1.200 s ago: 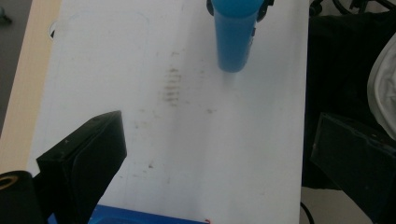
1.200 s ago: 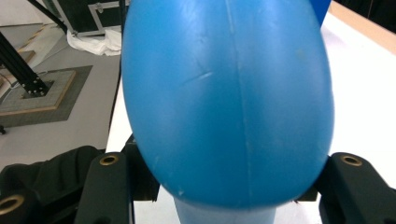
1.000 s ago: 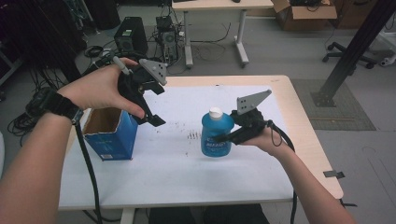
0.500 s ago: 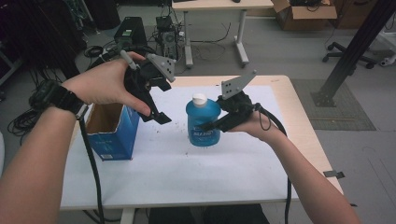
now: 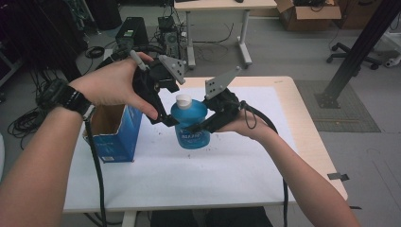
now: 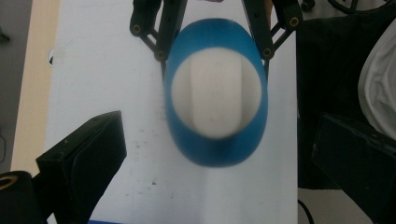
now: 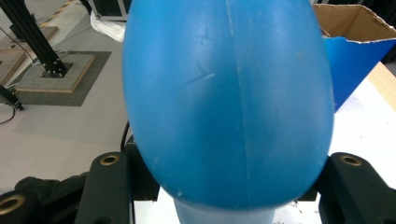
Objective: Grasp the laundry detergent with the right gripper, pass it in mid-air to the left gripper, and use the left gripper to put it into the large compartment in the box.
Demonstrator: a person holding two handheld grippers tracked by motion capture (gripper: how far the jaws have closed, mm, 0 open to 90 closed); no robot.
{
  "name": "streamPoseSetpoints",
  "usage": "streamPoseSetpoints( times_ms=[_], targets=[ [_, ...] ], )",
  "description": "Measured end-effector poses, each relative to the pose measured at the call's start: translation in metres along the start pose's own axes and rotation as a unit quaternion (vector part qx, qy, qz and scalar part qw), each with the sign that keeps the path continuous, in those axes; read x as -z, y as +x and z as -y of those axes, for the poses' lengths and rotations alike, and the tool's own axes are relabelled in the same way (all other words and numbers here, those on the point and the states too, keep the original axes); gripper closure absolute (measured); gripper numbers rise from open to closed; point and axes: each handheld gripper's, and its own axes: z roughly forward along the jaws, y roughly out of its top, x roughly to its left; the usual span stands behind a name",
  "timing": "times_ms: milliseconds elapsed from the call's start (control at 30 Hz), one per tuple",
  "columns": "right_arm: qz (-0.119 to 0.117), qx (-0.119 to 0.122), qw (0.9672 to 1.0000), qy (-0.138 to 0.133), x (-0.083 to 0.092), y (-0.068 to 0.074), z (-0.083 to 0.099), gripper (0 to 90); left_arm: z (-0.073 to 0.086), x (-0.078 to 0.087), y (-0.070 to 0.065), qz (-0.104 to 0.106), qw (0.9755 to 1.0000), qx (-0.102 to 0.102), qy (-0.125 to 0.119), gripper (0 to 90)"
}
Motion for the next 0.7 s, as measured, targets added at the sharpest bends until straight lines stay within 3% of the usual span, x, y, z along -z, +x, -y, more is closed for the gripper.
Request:
streamPoseSetpoints(
  times_ms=[700],
  targets=[
    [-0.009, 0.015, 0.9998, 0.012, -0.013, 0.007, -0.011, 41.9, -0.007, -0.021, 0.001, 0.018, 0.9989, -0.012, 0.042, 9.1]
  ],
)
